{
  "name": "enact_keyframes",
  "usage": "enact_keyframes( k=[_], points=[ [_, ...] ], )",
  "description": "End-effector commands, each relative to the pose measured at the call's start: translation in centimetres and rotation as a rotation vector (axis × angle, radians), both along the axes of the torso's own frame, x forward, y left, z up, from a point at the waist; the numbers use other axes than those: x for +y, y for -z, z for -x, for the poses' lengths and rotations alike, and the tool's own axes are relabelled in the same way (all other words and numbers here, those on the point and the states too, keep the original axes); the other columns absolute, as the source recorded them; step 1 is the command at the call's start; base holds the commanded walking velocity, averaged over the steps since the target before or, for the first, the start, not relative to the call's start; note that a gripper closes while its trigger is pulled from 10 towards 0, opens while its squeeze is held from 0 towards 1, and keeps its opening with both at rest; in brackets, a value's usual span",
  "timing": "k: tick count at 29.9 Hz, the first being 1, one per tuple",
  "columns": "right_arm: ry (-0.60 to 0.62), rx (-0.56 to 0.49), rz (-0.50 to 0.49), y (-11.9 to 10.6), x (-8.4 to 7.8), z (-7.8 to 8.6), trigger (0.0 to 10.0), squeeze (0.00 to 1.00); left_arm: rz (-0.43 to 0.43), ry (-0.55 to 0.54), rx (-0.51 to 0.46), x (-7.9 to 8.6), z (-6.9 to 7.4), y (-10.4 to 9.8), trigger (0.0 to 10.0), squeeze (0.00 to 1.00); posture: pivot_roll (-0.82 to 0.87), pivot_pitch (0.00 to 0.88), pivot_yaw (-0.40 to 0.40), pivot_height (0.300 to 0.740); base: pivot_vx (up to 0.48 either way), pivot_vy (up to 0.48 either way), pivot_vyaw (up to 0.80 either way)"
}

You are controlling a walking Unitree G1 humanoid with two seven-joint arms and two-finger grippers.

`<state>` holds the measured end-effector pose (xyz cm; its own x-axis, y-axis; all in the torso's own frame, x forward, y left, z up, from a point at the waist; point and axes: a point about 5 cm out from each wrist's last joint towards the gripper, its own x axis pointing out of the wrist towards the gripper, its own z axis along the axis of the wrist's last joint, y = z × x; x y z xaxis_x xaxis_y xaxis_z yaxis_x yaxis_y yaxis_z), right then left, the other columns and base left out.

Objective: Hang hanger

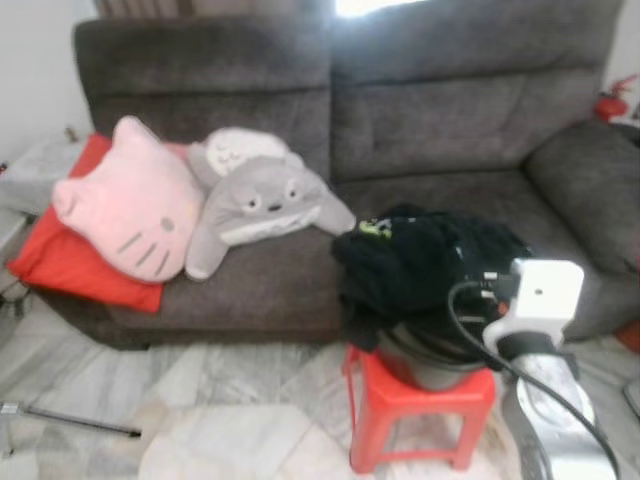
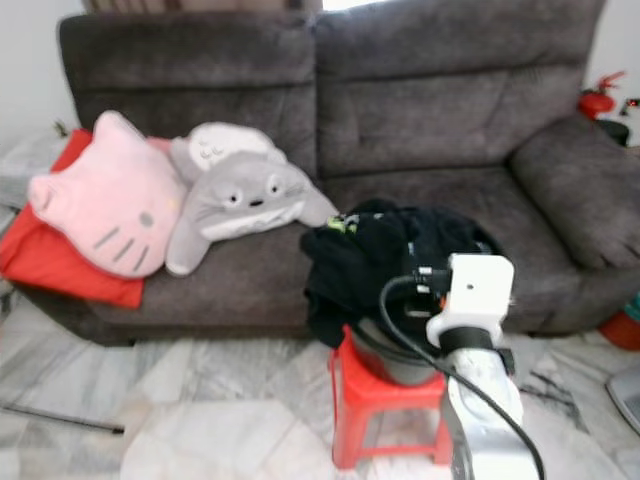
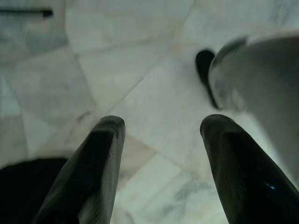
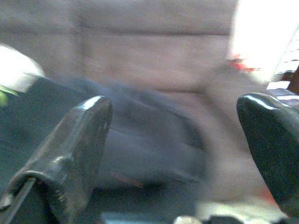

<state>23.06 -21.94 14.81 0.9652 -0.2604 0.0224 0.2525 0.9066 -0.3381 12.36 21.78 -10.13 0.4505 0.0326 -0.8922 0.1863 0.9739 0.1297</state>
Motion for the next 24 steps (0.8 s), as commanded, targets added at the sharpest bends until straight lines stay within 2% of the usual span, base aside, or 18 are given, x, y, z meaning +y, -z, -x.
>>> enact_keyframes(
  k=[1, 2, 3, 5, 7, 11, 12, 16, 24],
  points=[
    [0.020, -0.001, 0.162, -0.5, 0.0, 0.5, 10.0, 0.00, -0.022, -0.016, 0.024, 1.0, 0.8, 0.1, 10.0, 0.00, -0.21, 0.000, 0.069, 0.740, 0.000, 0.000, 0.00],
    [0.020, -0.001, 0.162, -0.5, 0.0, 0.5, 10.0, 0.00, -0.022, -0.016, 0.024, 1.0, 0.8, 0.1, 10.0, 0.00, -0.21, 0.000, 0.069, 0.740, 0.000, 0.000, 0.00],
    [0.035, 0.000, 0.246, -0.7, -0.3, 1.1, 10.0, 0.00, -0.023, -0.015, 0.025, 1.0, 0.8, 0.1, 10.0, 0.00, -0.21, 0.000, 0.069, 0.740, 0.000, 0.000, 0.00],
    [0.062, 0.011, 0.325, -0.8, -0.9, 2.7, 10.0, 0.00, -0.026, -0.011, 0.027, 1.0, 0.8, 0.1, 10.0, 0.00, -0.22, 0.000, 0.071, 0.740, 0.000, 0.000, 0.00],
    [0.072, 0.022, 0.340, -0.8, -1.1, 3.1, 10.0, 0.00, -0.027, -0.009, 0.028, 1.1, 0.8, 0.0, 10.0, 0.00, -0.22, 0.000, 0.072, 0.740, 0.000, 0.000, 0.00],
    [0.022, 0.148, 0.444, 0.6, -1.6, 5.1, 10.0, 0.00, -0.026, 0.003, 0.033, 1.1, 0.7, 0.0, 10.0, 0.00, -0.24, 0.000, 0.083, 0.740, 0.000, 0.000, 0.00],
    [0.022, 0.148, 0.444, 0.6, -1.6, 5.1, 10.0, 0.00, -0.026, 0.003, 0.033, 1.1, 0.7, 0.0, 10.0, 0.00, -0.24, 0.000, 0.083, 0.740, 0.000, 0.000, 0.00],
    [0.016, 0.259, 0.439, 2.2, -2.0, 5.0, 10.0, 0.00, -0.025, 0.011, 0.033, 1.0, 0.7, 0.0, 10.0, 0.00, -0.24, 0.000, 0.082, 0.740, 0.000, 0.000, 0.00],
    [-0.009, 0.269, 0.454, 2.6, -1.9, 3.3, 10.0, 0.00, -0.028, 0.003, 0.027, 1.0, 0.6, 0.0, 10.0, 0.00, -0.23, 0.000, 0.075, 0.740, 0.000, 0.000, 0.00]
  ],
)
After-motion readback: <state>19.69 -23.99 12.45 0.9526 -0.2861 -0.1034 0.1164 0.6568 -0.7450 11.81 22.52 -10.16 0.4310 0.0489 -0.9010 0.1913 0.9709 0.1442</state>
